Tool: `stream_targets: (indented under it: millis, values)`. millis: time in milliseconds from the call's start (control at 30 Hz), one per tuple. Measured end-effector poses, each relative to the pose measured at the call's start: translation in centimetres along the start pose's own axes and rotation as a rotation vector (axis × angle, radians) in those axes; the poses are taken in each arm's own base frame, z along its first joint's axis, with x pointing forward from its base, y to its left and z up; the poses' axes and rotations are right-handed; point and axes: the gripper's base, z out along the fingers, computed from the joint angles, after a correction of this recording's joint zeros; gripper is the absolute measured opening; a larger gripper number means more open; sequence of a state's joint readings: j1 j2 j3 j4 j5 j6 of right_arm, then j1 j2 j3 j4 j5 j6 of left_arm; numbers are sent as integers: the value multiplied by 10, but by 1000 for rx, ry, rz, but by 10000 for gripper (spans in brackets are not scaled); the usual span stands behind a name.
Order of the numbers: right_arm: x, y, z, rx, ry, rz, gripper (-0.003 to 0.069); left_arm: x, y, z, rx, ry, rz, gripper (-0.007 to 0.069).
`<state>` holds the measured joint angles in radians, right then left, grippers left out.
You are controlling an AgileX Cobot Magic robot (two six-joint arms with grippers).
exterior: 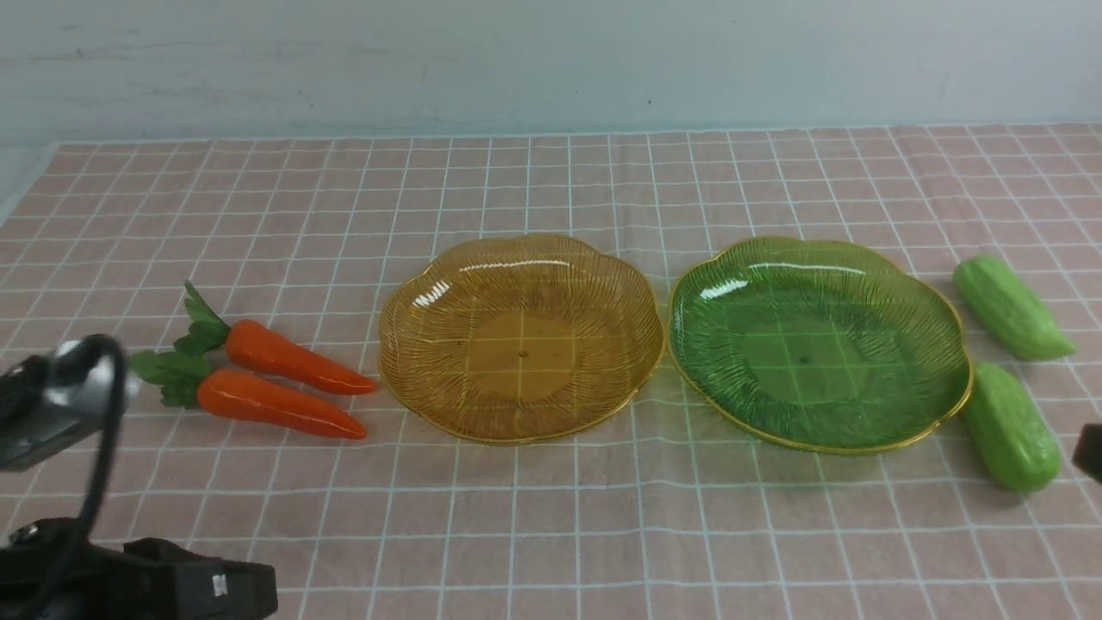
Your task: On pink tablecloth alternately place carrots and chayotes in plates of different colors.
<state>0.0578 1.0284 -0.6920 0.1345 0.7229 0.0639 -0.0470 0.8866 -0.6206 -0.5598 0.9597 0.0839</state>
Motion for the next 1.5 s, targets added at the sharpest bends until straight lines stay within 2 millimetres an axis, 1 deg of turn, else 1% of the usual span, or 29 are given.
stream_targets:
  millis: [33, 67, 133, 167, 233, 367, 400, 500, 533, 567, 600, 667, 800, 833, 900, 933, 1067, 1167, 1267, 1300, 1367, 1400, 1500]
  values:
    - [-6, -4, 9, 29, 48, -6, -11, -2, 3, 4, -22, 19, 6, 3]
    - [-12, -7, 14, 48, 71, 3, -11, -3, 5, 6, -34, 31, 8, 10]
    - [-24, -19, 34, 89, 153, 46, -11, -3, 6, 8, -46, 42, 15, 17]
    - [-28, -24, 38, 99, 169, 60, -11, -3, 7, 8, -49, 44, 18, 21]
    - [-42, -37, 58, 121, 240, 68, -10, -3, 7, 8, -53, 44, 26, 31]
    - [-50, -41, 83, 101, 335, 35, 6, -4, 6, 7, -53, 41, 30, 39]
    - [-52, -41, 90, 92, 353, 39, 20, -4, 6, 7, -53, 40, 31, 39]
    - [-57, -42, 101, 80, 374, 45, 59, -4, 6, 7, -54, 40, 33, 39]
    - [-57, -43, 108, 76, 391, 38, 90, -4, 6, 7, -54, 40, 37, 39]
    - [-58, -44, 114, 74, 405, 27, 144, -4, 6, 7, -54, 40, 38, 39]
    - [-58, -44, 116, 73, 410, 21, 161, -4, 6, 7, -54, 40, 38, 39]
    - [-56, -46, 126, 70, 436, 9, 260, -4, 6, 7, -54, 40, 39, 39]
    - [-53, -49, 138, 71, 455, -5, 421, -4, 6, 7, -54, 40, 40, 39]
    - [-52, -50, 144, 74, 451, -5, 488, -4, 6, 7, -54, 40, 40, 39]
    - [-51, -51, 151, 77, 448, -5, 552, -4, 6, 7, -54, 40, 40, 39]
    - [-50, -52, 152, 77, 448, -4, 571, -4, 6, 7, -54, 40, 40, 39]
    - [-46, -53, 161, 78, 470, -1, 624, -4, 6, 7, -54, 40, 40, 39]
    - [-43, -54, 166, 78, 488, 2, 624, -4, 6, 7, -54, 40, 40, 39]
    - [-42, -55, 168, 79, 493, 0, 582, -4, 6, 7, -53, 40, 39, 39]
    - [-42, -55, 168, 80, 494, 0, 540, -4, 6, 7, -53, 40, 39, 39]
    - [-42, -55, 168, 78, 498, -6, 433, -4, 6, 7, -53, 40, 39, 39]
    - [-42, -55, 167, 76, 509, -11, 365, -4, 6, 7, -53, 40, 39, 39]
    - [-48, -53, 159, 72, 584, -27, 367, -4, 6, 7, -53, 41, 39, 39]
